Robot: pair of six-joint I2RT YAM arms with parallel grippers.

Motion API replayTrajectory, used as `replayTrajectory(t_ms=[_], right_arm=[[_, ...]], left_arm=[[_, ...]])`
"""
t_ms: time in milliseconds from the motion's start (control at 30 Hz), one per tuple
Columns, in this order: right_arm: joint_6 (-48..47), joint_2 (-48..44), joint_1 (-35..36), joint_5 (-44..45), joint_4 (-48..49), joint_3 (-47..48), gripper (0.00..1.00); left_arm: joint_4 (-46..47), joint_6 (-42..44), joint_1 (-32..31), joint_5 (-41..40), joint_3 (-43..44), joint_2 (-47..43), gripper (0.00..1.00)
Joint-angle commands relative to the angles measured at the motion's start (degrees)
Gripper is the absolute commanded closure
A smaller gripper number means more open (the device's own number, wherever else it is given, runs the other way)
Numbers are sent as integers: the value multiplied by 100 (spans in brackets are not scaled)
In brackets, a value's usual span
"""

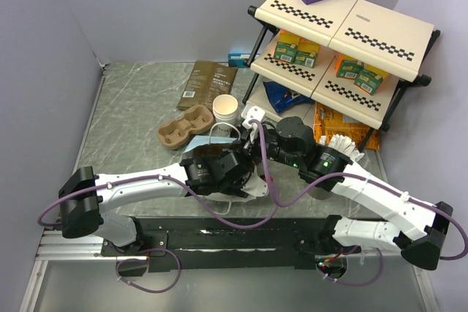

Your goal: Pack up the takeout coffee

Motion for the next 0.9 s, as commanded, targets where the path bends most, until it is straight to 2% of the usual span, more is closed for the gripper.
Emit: replayTrajectory(t_ms=[0, 300, 867], right_arm=[[521, 129, 48, -300, 286, 264, 100], [979, 279, -603, -432, 189, 351, 100], [953, 297, -621, -827, 136, 387, 100]], left_arm=[[-133, 95, -29, 360, 304, 186, 99], [-89, -169, -20, 369, 76, 19, 99], [-116, 183, 6, 193, 199, 414, 99]])
